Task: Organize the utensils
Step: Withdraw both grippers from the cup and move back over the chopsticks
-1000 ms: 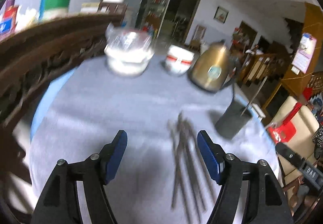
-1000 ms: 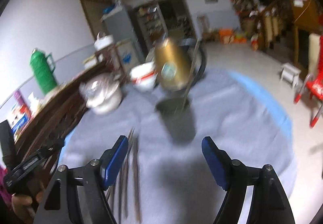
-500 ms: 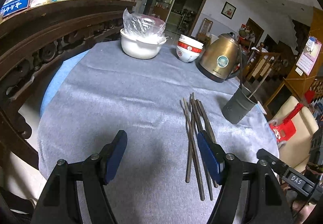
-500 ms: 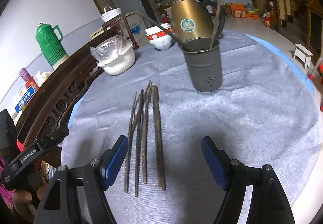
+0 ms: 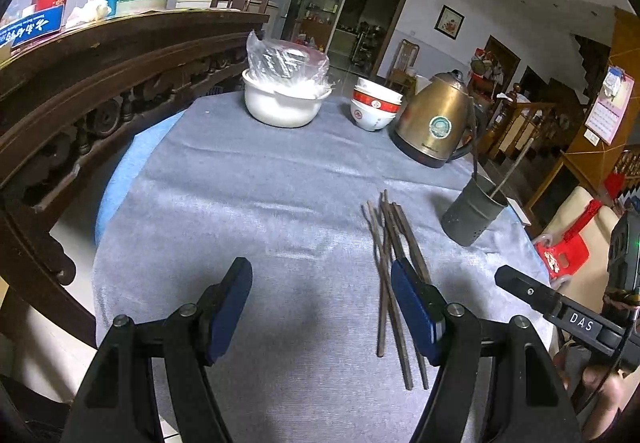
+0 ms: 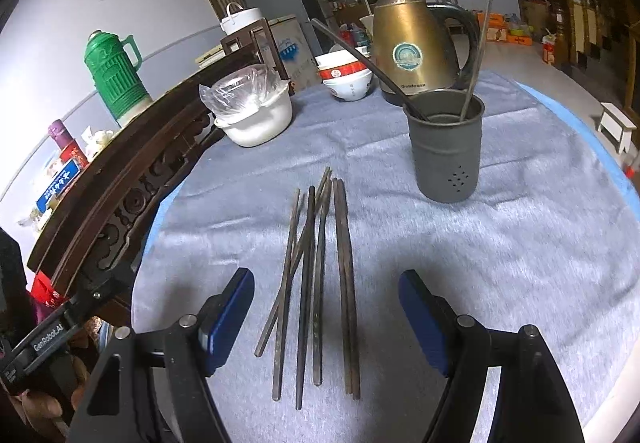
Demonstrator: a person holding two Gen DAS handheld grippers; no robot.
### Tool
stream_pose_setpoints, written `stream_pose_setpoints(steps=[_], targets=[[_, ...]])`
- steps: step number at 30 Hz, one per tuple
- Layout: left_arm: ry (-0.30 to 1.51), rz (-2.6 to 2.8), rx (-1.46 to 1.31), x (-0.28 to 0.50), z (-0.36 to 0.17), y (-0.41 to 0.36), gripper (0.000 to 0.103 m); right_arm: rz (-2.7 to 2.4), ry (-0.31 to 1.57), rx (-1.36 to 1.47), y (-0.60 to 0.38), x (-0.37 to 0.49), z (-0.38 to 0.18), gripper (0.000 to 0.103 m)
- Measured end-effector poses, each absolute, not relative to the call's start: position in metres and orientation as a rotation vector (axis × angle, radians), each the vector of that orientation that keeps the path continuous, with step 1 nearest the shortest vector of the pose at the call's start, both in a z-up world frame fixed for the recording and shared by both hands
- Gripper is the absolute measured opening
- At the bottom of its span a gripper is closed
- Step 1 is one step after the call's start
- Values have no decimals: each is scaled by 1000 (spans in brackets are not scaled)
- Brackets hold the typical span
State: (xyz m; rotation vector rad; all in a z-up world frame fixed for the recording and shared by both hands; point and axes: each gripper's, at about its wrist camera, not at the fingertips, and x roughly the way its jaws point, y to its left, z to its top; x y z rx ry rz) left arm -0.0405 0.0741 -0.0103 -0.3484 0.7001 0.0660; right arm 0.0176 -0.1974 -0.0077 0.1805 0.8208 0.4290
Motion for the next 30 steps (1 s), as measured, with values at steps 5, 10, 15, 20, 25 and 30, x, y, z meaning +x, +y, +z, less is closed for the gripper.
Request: stream_pose_setpoints(steps=[5, 10, 15, 20, 25, 30], targets=[[718, 76, -371, -38, -17, 82, 73, 416, 841, 176, -198, 21, -12, 78], [723, 78, -378, -38, -20, 87, 73, 406, 852, 170, -197, 25, -14, 78], [727, 82, -385, -37, -20, 93, 73, 406, 856, 156, -193, 32, -12, 78], [729, 86, -397, -35, -21, 99, 73, 405, 868, 149, -191, 38, -11, 78], [740, 83, -417, -35, -26, 102, 73, 398, 906, 165, -196, 44, -15, 78], [765, 68, -436, -32, -36, 101, 73, 394, 955, 154, -201, 51, -19, 77]])
